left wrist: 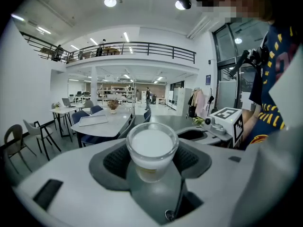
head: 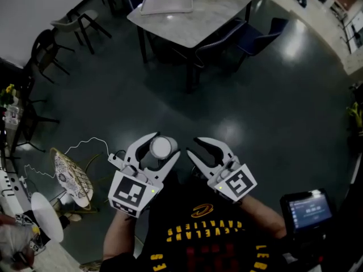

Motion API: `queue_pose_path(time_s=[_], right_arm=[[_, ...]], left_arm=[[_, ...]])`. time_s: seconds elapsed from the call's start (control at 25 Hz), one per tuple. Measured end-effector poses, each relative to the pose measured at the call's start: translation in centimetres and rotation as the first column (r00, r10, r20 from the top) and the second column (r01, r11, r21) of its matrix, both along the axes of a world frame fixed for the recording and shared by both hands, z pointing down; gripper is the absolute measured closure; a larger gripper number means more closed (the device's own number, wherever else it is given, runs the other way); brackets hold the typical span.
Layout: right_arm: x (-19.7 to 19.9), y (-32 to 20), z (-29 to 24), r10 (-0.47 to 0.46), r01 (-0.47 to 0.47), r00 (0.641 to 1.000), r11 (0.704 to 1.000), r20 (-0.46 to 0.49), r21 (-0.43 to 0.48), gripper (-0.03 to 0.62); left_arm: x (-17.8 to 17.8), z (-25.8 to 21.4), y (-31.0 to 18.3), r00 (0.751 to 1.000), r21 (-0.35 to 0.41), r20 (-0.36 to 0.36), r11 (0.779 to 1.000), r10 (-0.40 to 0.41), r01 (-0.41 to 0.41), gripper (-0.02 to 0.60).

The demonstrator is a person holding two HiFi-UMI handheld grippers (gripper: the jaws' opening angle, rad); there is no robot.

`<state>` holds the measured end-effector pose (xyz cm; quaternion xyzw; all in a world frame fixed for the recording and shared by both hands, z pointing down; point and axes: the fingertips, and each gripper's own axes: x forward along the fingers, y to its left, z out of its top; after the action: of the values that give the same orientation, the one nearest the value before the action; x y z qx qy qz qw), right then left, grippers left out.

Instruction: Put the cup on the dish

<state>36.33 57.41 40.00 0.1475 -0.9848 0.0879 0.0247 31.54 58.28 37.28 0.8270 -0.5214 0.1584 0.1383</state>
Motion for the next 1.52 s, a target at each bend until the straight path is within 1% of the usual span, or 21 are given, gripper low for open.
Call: queue_pose_path(time_s=[0.08,0.16,0.32,0.52,0.6,0.68,0.84,1.04,1.08,1.12,1.28,1.44,1.52], right_arm=[[-1.0,0.2,0.1,-0.02,0.02,1.0,1.0,-0.02,0.021,0.478],[-2.2,0.6,0.2,-0.044,0.045,0.998,0.999,-0.035,0.02,0.477],[-5.1,0.5,0.4,-0.073,0.073,0.997,0.997,-0.04,0.021,0.477],[-9.1,-0.4,0.7,-0.083,0.091,0.993,0.991,-0.088,0.094,0.477],[-11.0,-0.6,0.7,-0.088,0.102,0.99,0.987,-0.111,0.127,0.442],[-12.9,-0.9,0.7,-0.092,0.11,0.989,0.982,-0.12,0.153,0.439],[-16.4,-1.8,0.3,-0.078,0.092,0.992,0.984,-0.097,0.154,0.438],[-19.6,-2.3,0.8,-0.065,0.087,0.99,0.982,-0.129,0.168,0.437],[-20.2,-2.3,1.0,-0.067,0.09,0.989,0.982,-0.135,0.168,0.426],[-20.7,-2.2,1.2,-0.069,0.092,0.988,0.982,-0.139,0.167,0.399],[-22.5,-2.2,1.5,-0.07,0.092,0.988,0.983,-0.139,0.16,0.398],[-23.5,-2.2,1.0,-0.069,0.091,0.988,0.983,-0.135,0.159,0.398],[-23.9,-2.5,1.3,-0.073,0.096,0.987,0.983,-0.145,0.157,0.398]], left_arm=[[-0.5,-0.2,-0.4,1.0,-0.018,0.007,1.0,0.016,-0.015,0.319],[-1.0,-0.3,-0.7,0.999,-0.027,0.009,0.999,0.032,-0.032,0.319],[-3.0,0.0,-1.6,0.999,-0.013,-0.001,0.999,0.041,-0.041,0.319],[-6.9,0.5,-2.8,0.999,-0.023,-0.001,0.999,0.047,-0.047,0.319],[-8.6,0.2,-3.2,0.998,-0.02,-0.002,0.998,0.062,-0.062,0.319],[-10.0,-0.3,-3.7,0.996,-0.013,-0.003,0.996,0.086,-0.086,0.319],[-12.5,-0.7,-4.7,0.991,-0.003,0.008,0.991,0.135,-0.135,0.319],[-15.3,-0.2,-5.4,0.986,-0.011,0.007,0.986,0.167,-0.167,0.319],[-15.7,0.0,-5.4,0.985,-0.013,0.003,0.985,0.172,-0.172,0.319],[-16.0,0.2,-5.4,0.984,-0.014,-0.001,0.984,0.176,-0.176,0.319],[-16.9,0.6,-5.3,0.98,-0.019,-0.011,0.979,0.2,-0.201,0.319],[-17.4,0.4,-5.1,0.968,-0.031,-0.01,0.967,0.253,-0.253,0.319],[-17.8,0.6,-5.4,0.964,-0.04,-0.013,0.963,0.265,-0.266,0.319]])
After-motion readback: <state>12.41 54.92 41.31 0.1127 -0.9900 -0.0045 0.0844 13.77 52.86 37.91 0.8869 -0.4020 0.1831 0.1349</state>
